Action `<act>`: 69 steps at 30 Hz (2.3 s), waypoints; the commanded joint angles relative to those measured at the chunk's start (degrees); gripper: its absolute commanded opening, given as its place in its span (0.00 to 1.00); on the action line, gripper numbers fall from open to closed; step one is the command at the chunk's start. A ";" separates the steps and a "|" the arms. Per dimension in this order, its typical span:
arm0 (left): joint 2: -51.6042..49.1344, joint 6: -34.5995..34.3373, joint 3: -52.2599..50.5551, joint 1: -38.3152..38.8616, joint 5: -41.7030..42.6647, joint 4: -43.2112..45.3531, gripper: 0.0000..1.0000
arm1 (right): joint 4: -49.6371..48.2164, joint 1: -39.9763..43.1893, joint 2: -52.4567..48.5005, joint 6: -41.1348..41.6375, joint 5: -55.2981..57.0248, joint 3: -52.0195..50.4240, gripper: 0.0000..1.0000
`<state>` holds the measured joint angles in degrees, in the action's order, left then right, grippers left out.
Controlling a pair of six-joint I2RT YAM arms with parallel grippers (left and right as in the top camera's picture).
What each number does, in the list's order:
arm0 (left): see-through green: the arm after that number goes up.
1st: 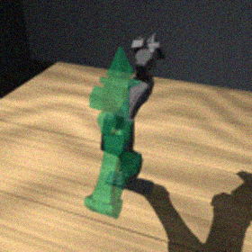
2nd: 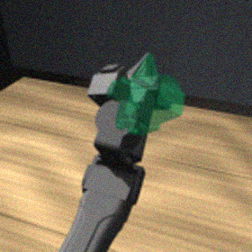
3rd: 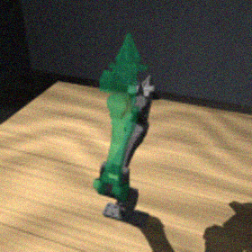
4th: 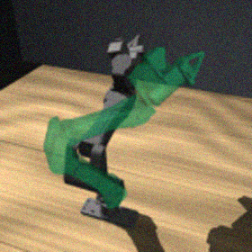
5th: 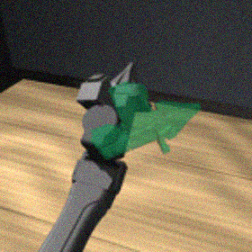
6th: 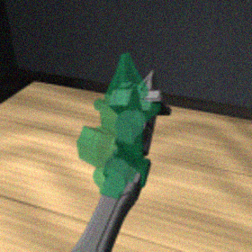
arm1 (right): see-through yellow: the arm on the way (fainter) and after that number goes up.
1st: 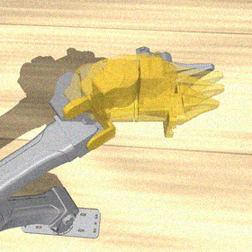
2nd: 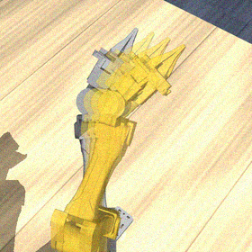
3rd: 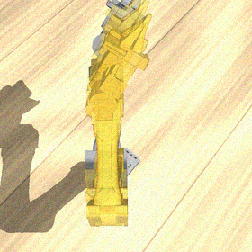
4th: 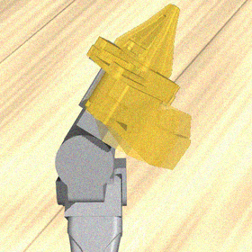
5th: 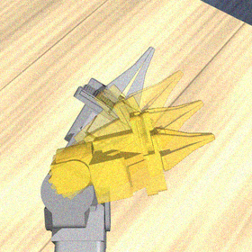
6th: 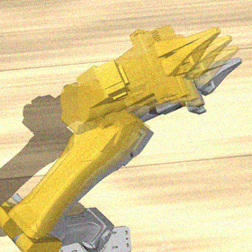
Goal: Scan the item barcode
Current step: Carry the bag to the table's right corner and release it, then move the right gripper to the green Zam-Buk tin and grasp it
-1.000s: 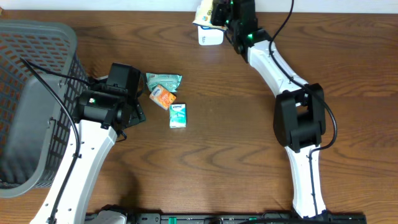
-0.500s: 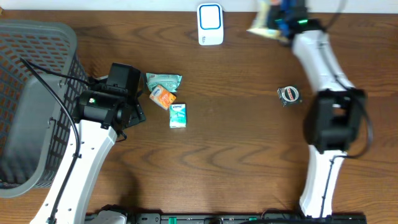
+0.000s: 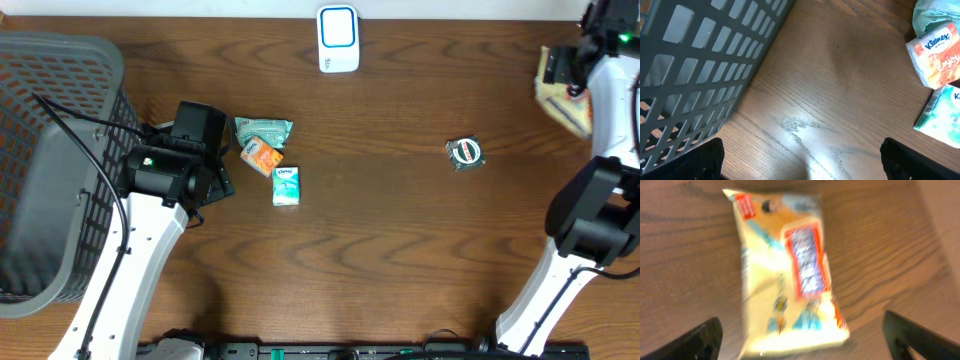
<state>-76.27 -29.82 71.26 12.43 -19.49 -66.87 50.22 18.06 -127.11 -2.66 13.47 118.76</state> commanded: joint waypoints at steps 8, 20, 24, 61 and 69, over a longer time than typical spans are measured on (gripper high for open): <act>0.35 -0.31 0.20 -0.31 -0.72 -0.15 0.98 | 5.03 -0.70 -0.42 3.04 -33.62 0.26 0.97; 0.35 -0.31 0.20 -0.31 -0.72 -0.15 0.98 | 17.86 -10.10 -0.50 2.86 -33.27 -5.07 0.99; 0.35 -0.31 0.20 -0.31 -0.72 -0.15 0.98 | 20.85 -12.07 -0.50 5.11 -28.17 -6.23 0.99; 0.35 -0.31 0.20 -0.31 -0.72 -0.15 0.98 | 12.04 -23.02 -0.39 11.52 -31.54 -17.99 0.95; 0.31 -0.31 0.20 -0.31 -0.72 -0.15 0.98 | 9.11 -23.34 -0.42 27.61 -22.60 -17.35 0.93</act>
<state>-76.27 -29.82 71.26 12.43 -19.46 -66.87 60.42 -5.17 -127.11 16.75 -12.80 100.88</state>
